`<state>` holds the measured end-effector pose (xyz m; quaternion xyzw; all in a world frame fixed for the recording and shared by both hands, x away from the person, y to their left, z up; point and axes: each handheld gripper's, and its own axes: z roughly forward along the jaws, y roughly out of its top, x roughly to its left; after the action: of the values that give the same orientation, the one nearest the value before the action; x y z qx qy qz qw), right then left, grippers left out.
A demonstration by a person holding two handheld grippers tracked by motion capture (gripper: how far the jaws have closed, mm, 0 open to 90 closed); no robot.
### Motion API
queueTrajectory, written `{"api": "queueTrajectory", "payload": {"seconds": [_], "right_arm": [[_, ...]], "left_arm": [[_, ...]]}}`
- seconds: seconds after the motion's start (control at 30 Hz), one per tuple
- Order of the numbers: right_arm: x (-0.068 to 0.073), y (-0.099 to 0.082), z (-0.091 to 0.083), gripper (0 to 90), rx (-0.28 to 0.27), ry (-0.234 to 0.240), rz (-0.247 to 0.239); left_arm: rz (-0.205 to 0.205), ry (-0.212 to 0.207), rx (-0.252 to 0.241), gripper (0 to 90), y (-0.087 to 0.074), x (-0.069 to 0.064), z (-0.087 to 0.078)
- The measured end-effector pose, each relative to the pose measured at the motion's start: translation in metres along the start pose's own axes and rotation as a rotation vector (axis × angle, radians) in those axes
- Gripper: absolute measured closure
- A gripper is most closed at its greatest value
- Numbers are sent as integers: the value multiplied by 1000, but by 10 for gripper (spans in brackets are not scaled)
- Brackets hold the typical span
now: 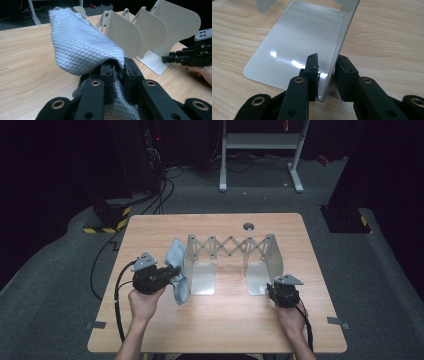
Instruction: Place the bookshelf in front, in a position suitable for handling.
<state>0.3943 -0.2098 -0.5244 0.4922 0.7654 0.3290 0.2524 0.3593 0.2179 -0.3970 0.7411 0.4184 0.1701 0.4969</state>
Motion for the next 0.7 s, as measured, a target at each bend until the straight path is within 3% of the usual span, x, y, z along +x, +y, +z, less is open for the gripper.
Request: {"api": "queueTrajectory", "payload": {"seconds": [0.33,0.7], "right_arm": [[0,0,0,731,0,1,2],[-1,0,0,732,1,6,7]], "left_arm": [[-1,14,17,795,-2,4,11],[-15,16,72,795,-14,10,27]]}}
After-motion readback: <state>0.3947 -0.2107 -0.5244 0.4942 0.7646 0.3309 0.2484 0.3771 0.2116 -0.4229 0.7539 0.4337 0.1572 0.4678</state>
